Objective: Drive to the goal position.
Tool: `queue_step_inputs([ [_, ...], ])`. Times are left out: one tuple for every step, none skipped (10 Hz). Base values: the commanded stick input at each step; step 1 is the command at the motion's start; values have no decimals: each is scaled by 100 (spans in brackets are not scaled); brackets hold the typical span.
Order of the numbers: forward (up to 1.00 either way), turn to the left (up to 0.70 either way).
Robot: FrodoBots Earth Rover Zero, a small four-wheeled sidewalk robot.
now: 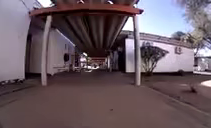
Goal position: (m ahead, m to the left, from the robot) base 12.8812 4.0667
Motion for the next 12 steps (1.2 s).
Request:
queue_step_inputs([
  [70,0],
  [70,0],
  [70,0],
  [70,0],
  [70,35],
  [70,35],
  [70,26],
  [70,8],
  [70,0],
  [70,0],
  [70,0],
  [70,0],
])
